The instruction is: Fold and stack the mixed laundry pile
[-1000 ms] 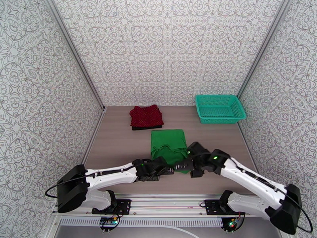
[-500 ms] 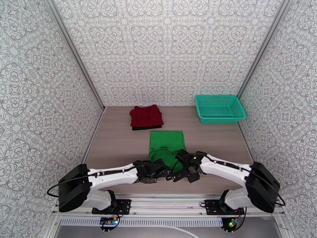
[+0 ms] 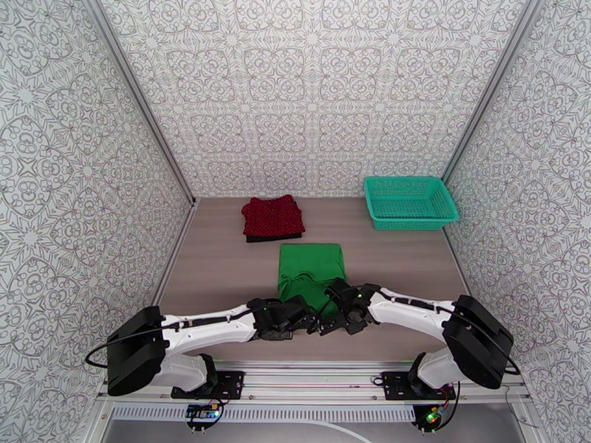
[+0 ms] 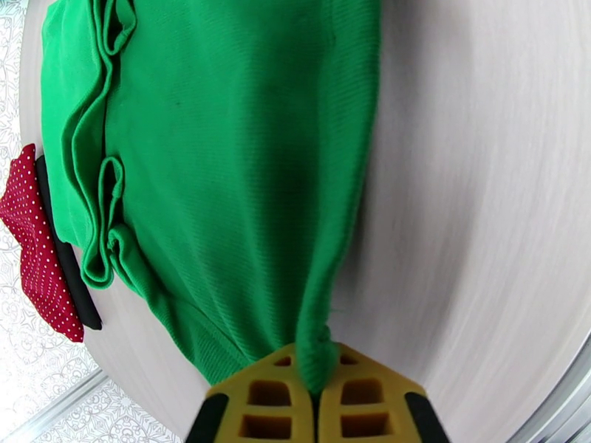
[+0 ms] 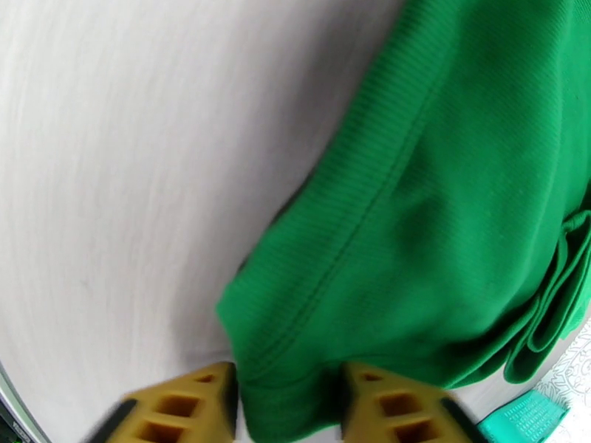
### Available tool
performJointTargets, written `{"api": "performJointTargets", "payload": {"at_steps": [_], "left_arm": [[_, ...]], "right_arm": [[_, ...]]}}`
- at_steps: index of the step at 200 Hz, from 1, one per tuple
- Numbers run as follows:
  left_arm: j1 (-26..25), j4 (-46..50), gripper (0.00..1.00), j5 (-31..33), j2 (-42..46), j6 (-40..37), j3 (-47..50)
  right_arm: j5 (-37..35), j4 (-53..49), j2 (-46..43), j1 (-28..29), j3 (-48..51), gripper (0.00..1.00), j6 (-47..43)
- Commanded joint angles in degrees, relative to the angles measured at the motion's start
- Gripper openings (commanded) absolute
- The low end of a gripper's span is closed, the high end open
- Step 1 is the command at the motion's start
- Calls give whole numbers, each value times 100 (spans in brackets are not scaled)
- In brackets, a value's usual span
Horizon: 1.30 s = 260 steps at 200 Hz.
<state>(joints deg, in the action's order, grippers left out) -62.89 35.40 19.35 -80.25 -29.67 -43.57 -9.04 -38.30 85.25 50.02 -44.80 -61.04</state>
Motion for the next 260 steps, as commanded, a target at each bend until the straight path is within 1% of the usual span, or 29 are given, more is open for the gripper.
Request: {"api": "performJointTargets", "payload": {"at_steps": [1,11,17,43,62,97,127,145,167,172,196,232,260], "left_arm": [[-87,-225,0,-64,65,27,76],[-88,-235,0,-38,96,19,87],[-86,-235,0,-22,122,21,92],[-48,-209,0,89,273,9,113],[72,-159,0,148,431,-2,41],[493,-59,0,-78,718,-42,-213],[869,-231,0,-209,731,-356,-407],[1217,-305,0,-331,661,-565,-594],[1667,-357,0,-546,501,-759,-917],[1762,-373,0,-604,449,-961,-991],[2224,-466,0,-883,141,-1283,-1391],[2741,-443,0,-1263,-636,-1651,-2098],[3078,-364,0,-1422,-1280,-1899,-2594]], "right_arm": [[20,591,23,-27,0,18,197],[-53,630,-39,-23,21,8,197],[-78,618,-104,-23,31,0,192],[-133,620,-498,-28,47,0,186],[-112,720,-826,-93,90,0,197],[-7,1024,-1209,-344,118,0,249],[58,1402,-1266,-602,32,0,343],[111,1622,-1266,-786,-65,0,445],[182,1985,-1257,-995,-142,0,562],[195,2078,-1242,-1040,-158,0,595],[90,2633,-1081,-1218,-203,0,723],[65,3066,-536,-1435,-460,0,901],[-83,3431,8,-1586,-673,0,1116]]}}
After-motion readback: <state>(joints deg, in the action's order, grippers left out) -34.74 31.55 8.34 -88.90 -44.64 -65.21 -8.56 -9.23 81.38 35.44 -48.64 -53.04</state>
